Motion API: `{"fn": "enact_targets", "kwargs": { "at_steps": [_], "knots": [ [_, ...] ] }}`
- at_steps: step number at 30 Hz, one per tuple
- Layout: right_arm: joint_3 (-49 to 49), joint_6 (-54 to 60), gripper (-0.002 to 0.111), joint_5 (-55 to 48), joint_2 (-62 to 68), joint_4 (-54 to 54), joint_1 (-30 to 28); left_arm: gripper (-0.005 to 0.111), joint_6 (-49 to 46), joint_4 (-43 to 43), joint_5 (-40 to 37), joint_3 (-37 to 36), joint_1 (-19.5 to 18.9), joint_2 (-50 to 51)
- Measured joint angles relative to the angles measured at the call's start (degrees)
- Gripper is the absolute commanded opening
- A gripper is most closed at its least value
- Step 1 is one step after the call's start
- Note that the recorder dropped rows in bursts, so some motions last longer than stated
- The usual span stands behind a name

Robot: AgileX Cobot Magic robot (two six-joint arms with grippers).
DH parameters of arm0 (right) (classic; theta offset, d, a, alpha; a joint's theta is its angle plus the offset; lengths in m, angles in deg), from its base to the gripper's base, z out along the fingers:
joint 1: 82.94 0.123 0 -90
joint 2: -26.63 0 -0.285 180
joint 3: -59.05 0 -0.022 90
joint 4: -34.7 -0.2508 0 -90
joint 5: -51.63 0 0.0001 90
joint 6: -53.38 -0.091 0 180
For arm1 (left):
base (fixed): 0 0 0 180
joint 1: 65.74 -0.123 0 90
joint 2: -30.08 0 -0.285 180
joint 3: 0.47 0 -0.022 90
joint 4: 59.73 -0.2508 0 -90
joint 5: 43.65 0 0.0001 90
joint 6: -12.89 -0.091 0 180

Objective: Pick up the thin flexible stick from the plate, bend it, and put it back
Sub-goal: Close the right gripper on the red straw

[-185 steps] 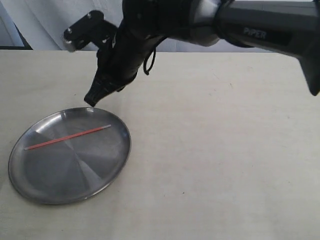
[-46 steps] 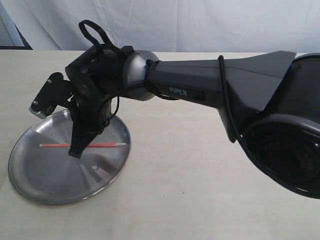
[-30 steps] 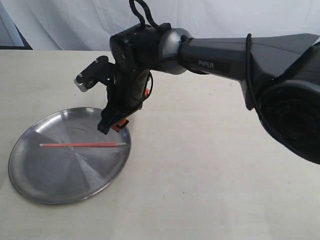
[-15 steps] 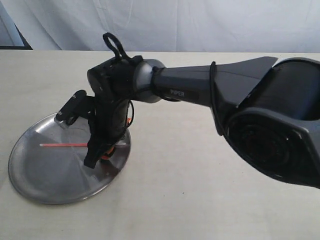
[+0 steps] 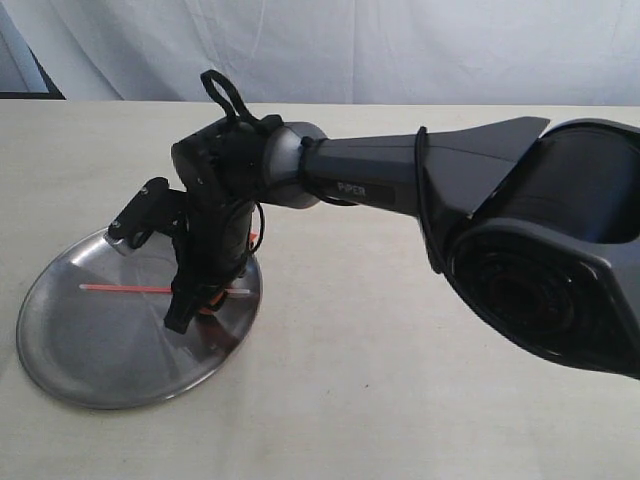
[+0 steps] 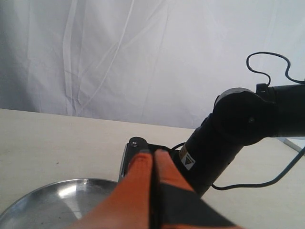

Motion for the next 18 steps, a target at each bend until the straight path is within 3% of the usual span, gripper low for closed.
{"fn": "enact_targets", "kwargs": {
  "at_steps": [18],
  "knots": [
    [-0.1, -1.5, 0.048, 1.5, -2.0, 3.2, 0.0, 0.0, 0.0, 0.0, 0.0, 0.0, 0.0, 0.0]
  ]
}}
